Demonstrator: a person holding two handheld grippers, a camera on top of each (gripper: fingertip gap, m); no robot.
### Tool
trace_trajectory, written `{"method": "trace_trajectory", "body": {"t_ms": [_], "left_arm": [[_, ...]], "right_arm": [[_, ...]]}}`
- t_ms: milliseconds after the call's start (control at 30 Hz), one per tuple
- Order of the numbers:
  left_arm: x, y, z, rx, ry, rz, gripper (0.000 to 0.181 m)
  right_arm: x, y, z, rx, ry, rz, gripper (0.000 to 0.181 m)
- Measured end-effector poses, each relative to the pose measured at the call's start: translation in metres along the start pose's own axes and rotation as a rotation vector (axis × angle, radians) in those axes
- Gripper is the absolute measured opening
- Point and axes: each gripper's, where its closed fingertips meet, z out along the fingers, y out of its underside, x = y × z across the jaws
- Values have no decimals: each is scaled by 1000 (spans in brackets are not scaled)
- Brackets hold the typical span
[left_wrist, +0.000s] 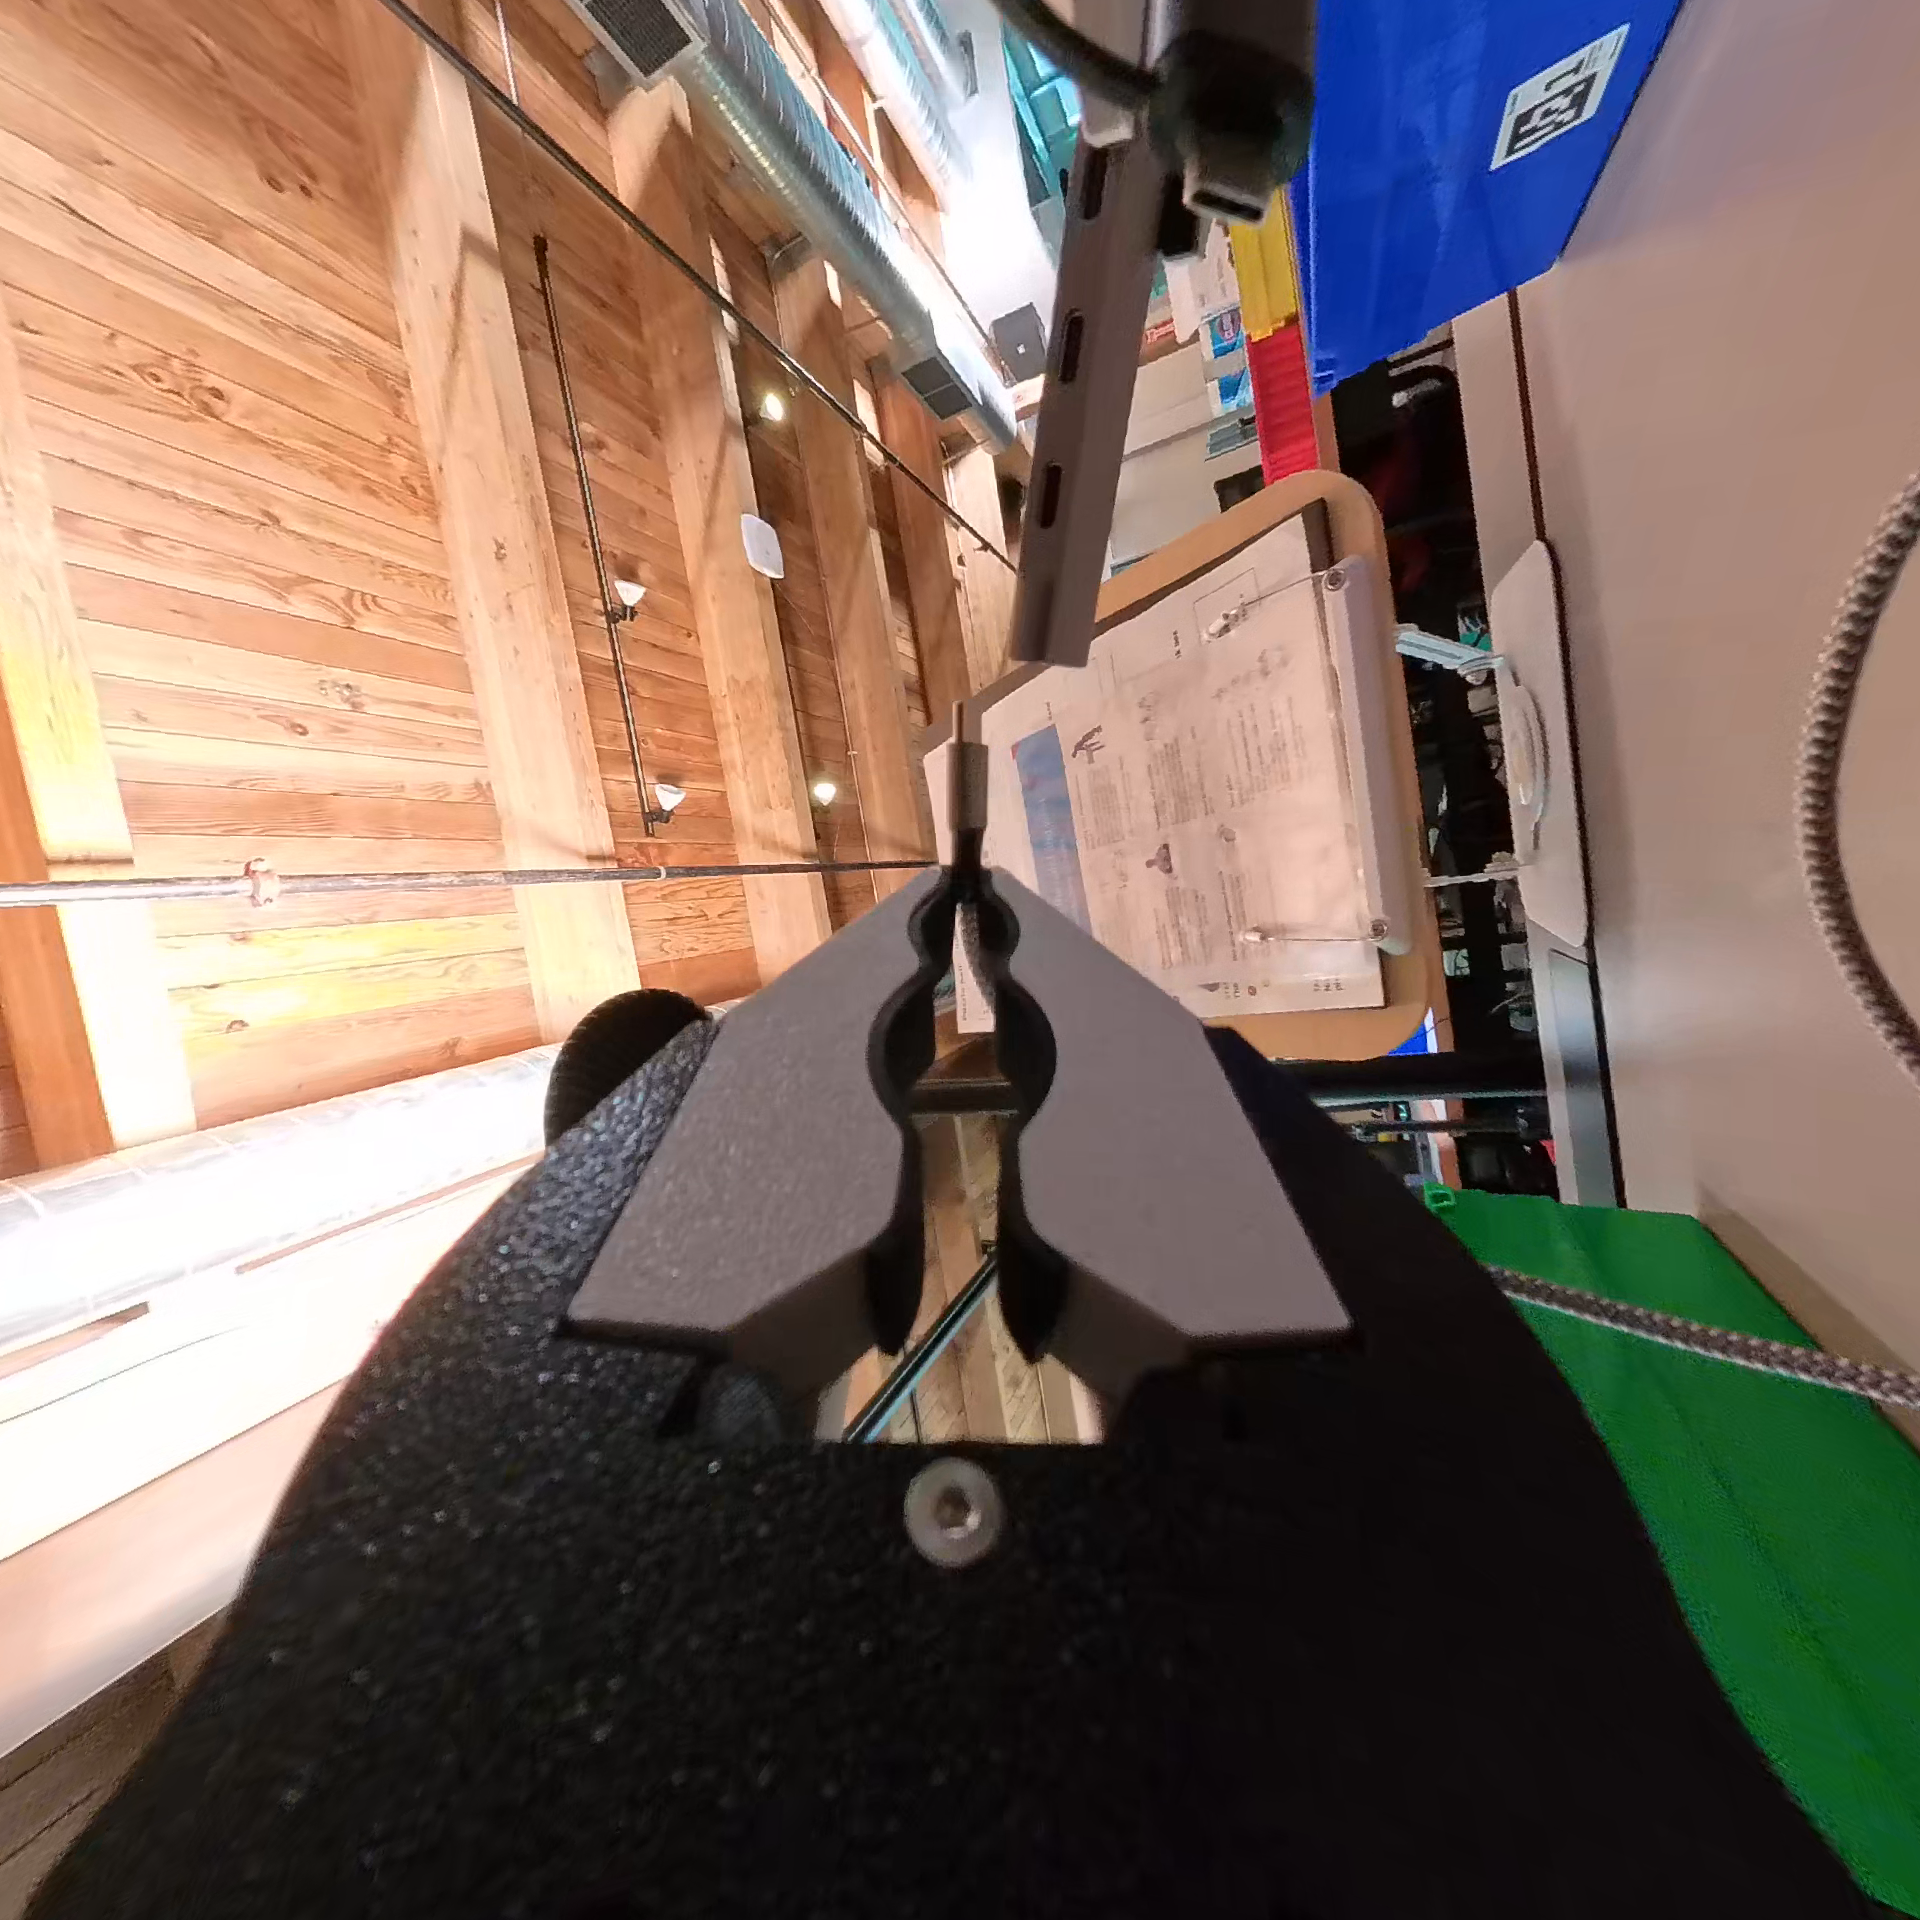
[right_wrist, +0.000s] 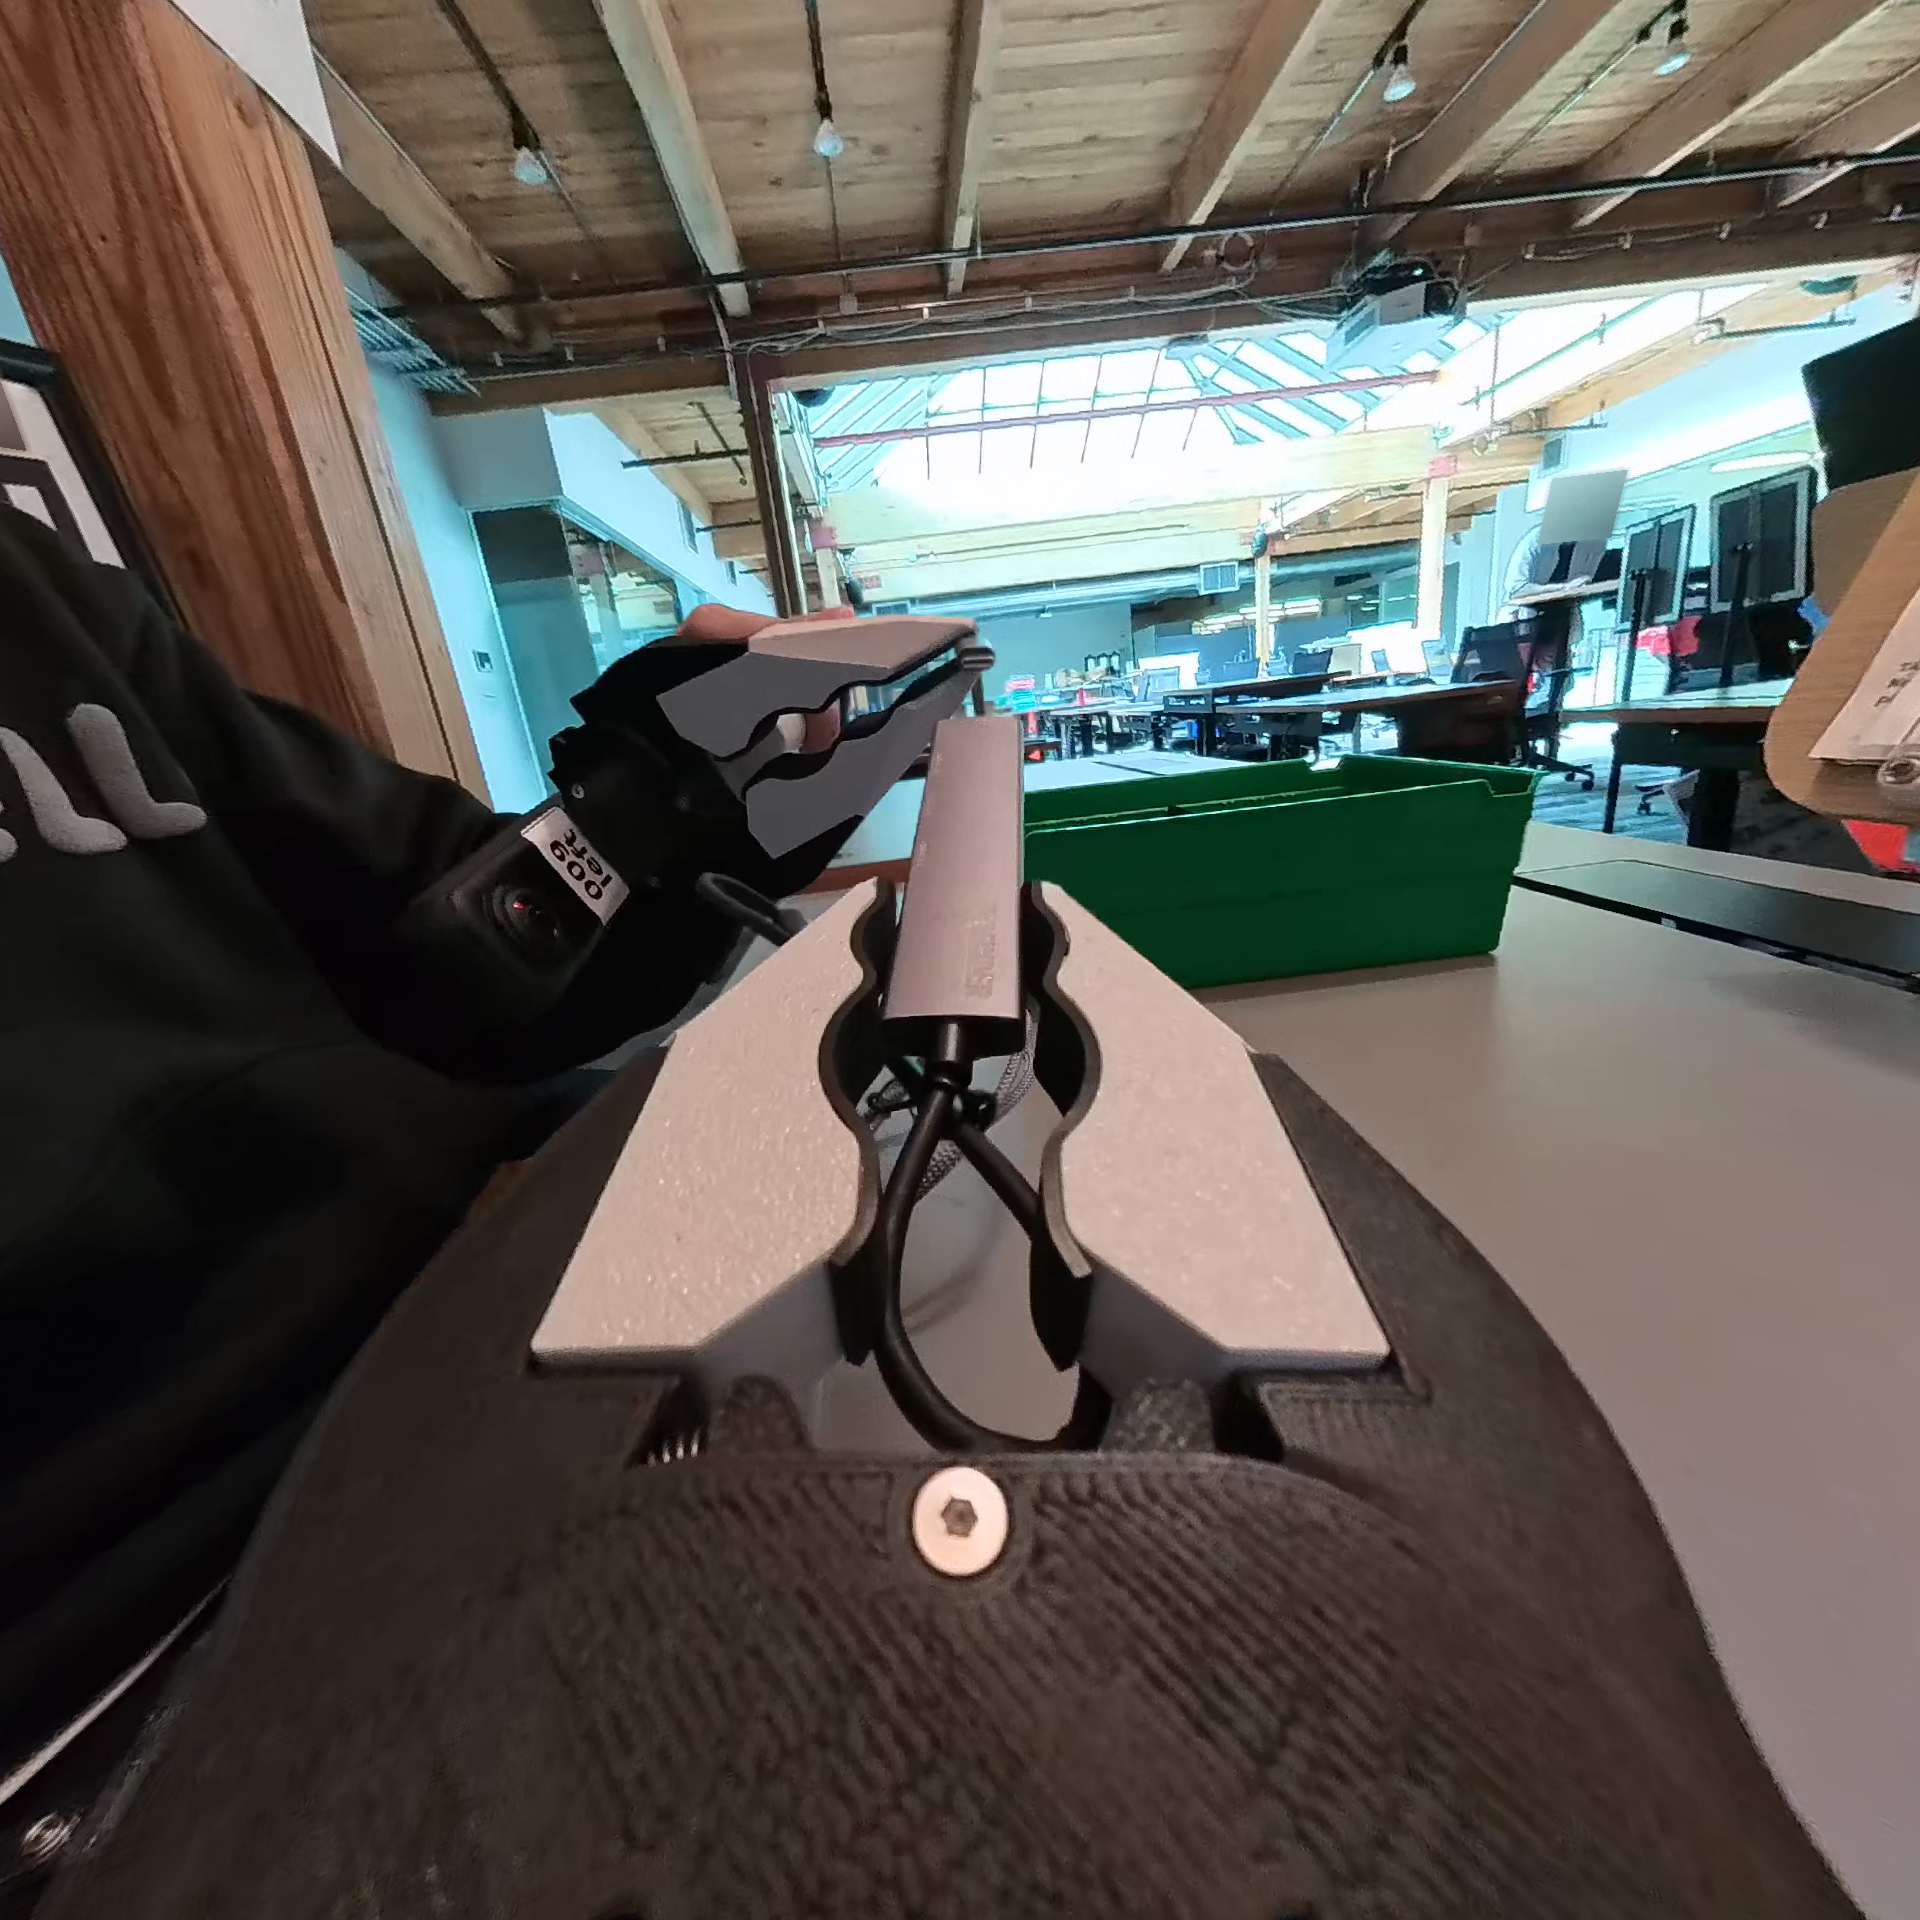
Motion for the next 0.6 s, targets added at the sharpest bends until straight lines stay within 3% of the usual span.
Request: {"method": "trace_trajectory", "body": {"t_ms": [600], "left_arm": [[4, -10, -4, 49, 26, 34, 0]], "right_arm": [[-4, -6, -2, 35, -30, 32, 23]]}}
